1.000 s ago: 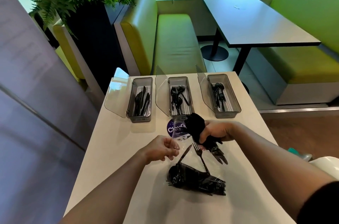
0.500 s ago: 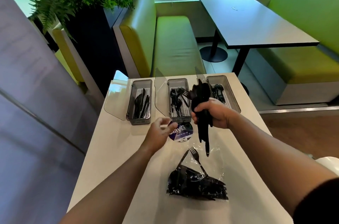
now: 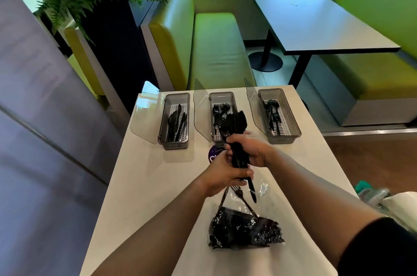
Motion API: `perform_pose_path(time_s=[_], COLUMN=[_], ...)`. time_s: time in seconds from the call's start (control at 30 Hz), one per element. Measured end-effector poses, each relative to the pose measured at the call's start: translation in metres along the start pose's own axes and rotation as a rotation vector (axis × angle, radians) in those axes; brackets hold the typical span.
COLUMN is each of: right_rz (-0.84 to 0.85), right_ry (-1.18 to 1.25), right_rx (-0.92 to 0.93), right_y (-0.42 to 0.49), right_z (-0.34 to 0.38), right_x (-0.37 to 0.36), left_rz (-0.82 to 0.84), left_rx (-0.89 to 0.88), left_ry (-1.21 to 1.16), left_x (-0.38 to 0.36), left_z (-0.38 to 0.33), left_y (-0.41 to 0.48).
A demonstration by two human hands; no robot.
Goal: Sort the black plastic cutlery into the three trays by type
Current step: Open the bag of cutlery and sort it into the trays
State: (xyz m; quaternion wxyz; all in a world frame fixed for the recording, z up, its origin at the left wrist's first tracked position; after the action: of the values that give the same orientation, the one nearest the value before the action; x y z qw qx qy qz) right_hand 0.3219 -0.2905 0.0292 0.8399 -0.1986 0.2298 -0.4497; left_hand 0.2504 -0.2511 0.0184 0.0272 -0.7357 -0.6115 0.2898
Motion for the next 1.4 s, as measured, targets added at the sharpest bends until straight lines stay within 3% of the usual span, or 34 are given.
perform_pose_path(time_s=[0.4, 0.57, 0.77, 0.9, 1.13, 1.4], right_rz=[-0.15, -0.204, -0.088, 0.029, 0.076, -0.052], right_ry=[0.13, 0.157, 0.016, -0.049, -0.066, -0.357], right_rx=[0.282, 0.351, 0.218, 0.077, -0.021, 0.123], right_y=[-0.007, -0.012, -0.01, -0.009, -0.008, 0.0], right_z=[0.082, 0.111, 0.08, 0.041, 0.009, 0.008], right_x=[0.015, 0.033, 0.019, -0.004, -0.028, -0.054], left_rz=[-0.032, -0.146, -0.268, -0.337, -0.424, -0.404], left_rx=[0.003, -0.075, -0.171, -0.197, -0.065, -0.136], left_ry=[0.159, 0.096, -0.166, -0.187, -0.268, -0.242], left_x=[0.002, 0.025, 0.035, 0.039, 0.054, 0.057], left_z=[-0.005, -0.02, -0.056, -0.067, -0.04, -0.044], left_y=[0.002, 0.004, 0.011, 0.015, 0.011, -0.002])
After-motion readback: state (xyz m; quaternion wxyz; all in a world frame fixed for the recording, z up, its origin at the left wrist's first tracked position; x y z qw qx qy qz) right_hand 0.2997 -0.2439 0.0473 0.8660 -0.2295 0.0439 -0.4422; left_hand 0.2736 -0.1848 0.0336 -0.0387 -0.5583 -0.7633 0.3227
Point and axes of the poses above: each hand's wrist, its own y-axis towards the middle knuckle, its own x-axis out of the back of the hand, z = x × y, the point moved 10 cm from there along y, towards the middle knuckle, and after that the axes turned 5 degrees about -y, right-handed, at the moved point
